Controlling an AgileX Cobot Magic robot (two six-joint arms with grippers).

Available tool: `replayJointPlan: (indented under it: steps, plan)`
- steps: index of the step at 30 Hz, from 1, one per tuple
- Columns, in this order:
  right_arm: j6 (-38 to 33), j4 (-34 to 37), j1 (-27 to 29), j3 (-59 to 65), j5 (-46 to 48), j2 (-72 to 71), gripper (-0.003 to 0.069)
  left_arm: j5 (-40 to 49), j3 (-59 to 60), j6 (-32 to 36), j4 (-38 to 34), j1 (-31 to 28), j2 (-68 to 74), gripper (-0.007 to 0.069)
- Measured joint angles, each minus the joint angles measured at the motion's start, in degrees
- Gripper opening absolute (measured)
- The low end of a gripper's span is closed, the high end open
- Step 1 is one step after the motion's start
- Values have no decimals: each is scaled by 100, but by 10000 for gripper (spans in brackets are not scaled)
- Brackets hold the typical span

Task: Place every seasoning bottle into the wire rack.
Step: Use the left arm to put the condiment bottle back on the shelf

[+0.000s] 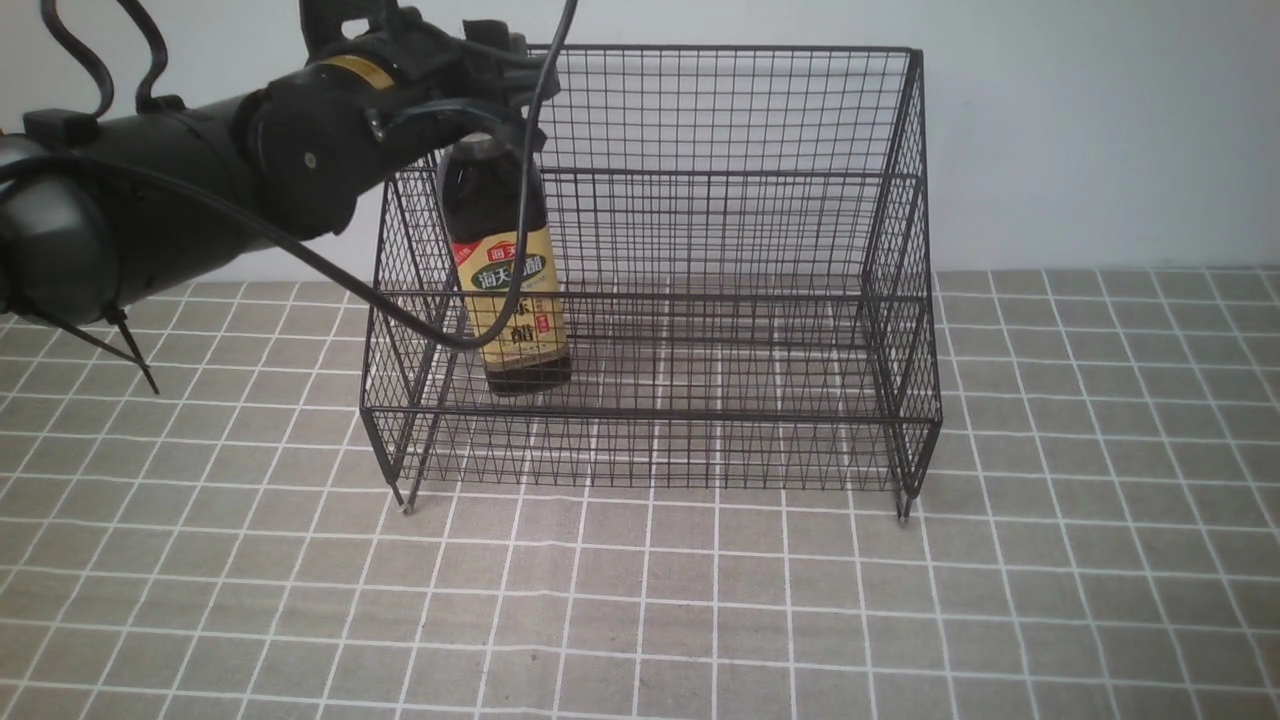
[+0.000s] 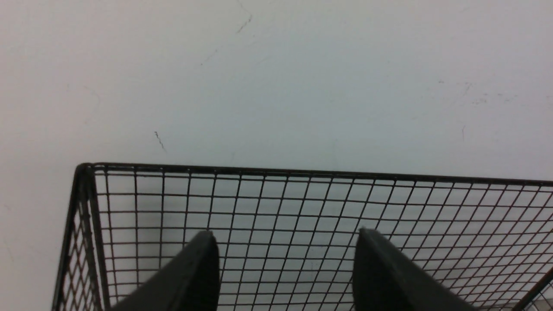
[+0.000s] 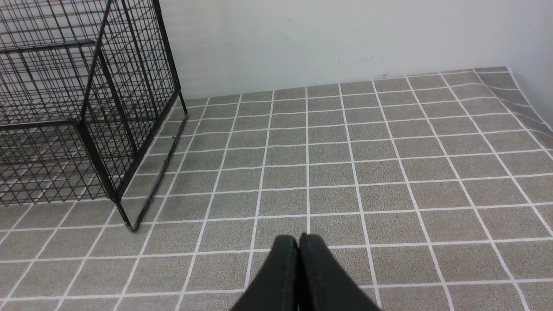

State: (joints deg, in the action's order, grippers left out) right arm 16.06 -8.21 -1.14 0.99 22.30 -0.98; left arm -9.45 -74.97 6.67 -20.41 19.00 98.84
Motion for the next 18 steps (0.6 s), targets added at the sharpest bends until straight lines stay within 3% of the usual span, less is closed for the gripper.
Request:
replayJointPlan:
  steps: [12, 17, 18]
  plan:
    - [0, 0, 0, 0, 0, 0, -12, -99, -6, 5, 261, 73, -696, 371]
    - [0, 0, 0, 0, 0, 0, -12, 1570, -6, 5, 297, 73, -1266, 263]
    - [0, 0, 0, 0, 0, 0, -12, 2424, -6, 5, 325, 73, -1509, 183]
